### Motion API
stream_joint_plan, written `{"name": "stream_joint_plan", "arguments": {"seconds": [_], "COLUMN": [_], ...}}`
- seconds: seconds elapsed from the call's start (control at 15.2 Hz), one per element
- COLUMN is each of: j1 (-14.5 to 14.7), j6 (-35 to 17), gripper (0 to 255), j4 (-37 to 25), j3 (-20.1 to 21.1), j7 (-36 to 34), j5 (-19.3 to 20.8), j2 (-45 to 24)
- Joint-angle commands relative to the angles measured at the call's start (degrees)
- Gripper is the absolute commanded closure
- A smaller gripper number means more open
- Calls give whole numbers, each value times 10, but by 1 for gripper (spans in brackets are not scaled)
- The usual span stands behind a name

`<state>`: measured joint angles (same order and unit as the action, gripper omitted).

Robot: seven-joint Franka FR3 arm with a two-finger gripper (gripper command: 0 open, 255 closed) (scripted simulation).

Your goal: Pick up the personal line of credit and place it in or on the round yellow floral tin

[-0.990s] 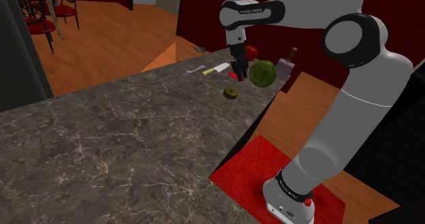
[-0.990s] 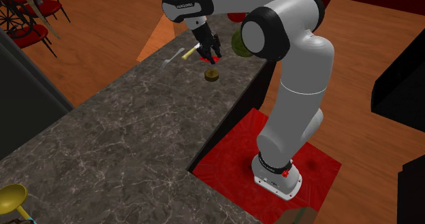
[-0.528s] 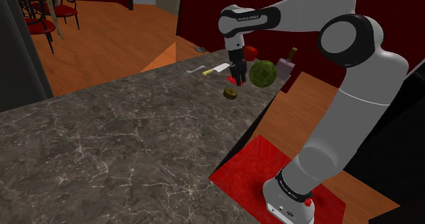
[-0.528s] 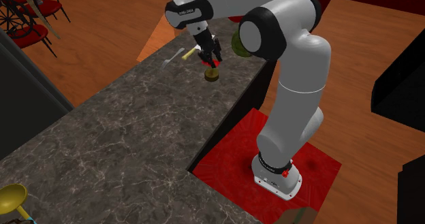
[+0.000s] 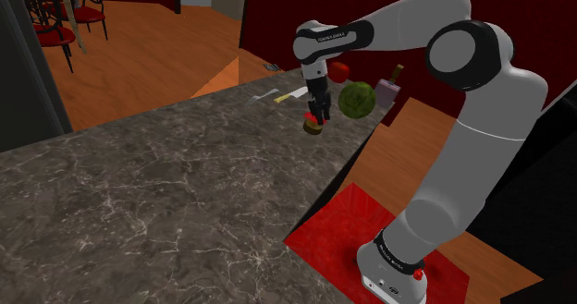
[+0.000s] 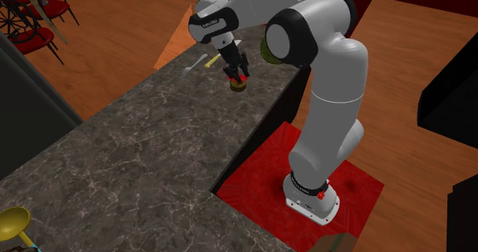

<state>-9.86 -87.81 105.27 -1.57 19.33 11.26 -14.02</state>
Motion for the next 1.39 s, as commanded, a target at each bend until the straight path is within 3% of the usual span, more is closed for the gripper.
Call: {"name": "stream_joint_plan", "arguments": {"seconds": [0.0,0.4,0.46,0.79,1.06,1.32], "j1": [0,0,0,0,7,7], "j6": [-10,-10,-10,-10,65,65], "gripper": [255,255,0,0,0,0], "j4": [6,6,6,6,-95,-95], "j3": [0,0,0,0,4,4], "j7": [-2,-2,-2,-2,3,3], "j5": [0,0,0,0,-4,-4], "j2": [-4,-4,-4,-4,-30,-30]}}
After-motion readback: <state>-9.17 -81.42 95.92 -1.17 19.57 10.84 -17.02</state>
